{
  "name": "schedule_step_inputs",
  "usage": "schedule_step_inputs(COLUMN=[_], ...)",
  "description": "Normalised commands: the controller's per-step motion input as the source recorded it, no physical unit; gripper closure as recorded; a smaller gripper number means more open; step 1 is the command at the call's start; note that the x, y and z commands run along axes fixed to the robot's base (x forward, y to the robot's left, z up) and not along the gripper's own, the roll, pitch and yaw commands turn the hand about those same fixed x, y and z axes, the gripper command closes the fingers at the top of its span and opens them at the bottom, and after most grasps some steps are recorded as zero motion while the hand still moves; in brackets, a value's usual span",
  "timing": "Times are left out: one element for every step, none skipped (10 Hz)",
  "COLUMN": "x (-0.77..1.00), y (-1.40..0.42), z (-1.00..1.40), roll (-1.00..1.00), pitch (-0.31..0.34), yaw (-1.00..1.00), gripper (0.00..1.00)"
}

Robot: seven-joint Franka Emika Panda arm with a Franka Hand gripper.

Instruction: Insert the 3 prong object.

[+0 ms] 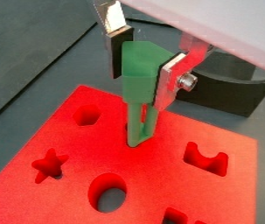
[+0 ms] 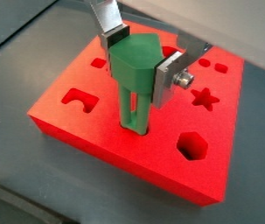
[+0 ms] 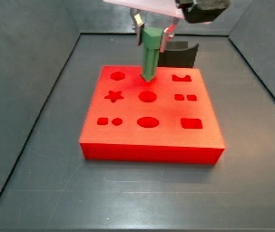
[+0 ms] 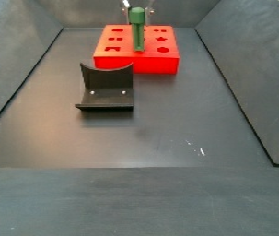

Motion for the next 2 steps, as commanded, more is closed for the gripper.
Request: schedule_step_inputs(x=[-0.16, 0.0], y=[0.0, 0.0], z=[-0.05, 0.0], roll=[0.02, 0.0], pitch=[0.0, 0.0], yaw=[-0.06, 0.0], gripper=[1.0, 1.0])
